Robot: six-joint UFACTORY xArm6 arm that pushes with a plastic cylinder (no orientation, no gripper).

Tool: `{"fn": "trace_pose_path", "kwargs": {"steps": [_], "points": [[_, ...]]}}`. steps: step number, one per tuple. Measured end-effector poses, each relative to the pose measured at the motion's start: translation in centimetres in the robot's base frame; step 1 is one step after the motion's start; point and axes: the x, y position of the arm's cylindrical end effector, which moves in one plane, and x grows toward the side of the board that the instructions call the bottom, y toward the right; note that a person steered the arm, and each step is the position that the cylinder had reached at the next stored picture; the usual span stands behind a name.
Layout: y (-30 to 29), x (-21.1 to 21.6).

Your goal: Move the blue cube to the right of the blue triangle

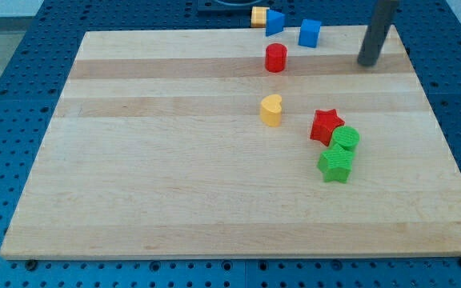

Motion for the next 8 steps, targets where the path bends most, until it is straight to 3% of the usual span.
{"fn": "trace_pose_path", "kwargs": {"steps": [1, 4, 5, 7, 8], "points": [[-0.1, -7.2], [-0.8, -7.2], [0.5, -2.2], [-10.9, -3.3], [-11.1, -0.7]]}}
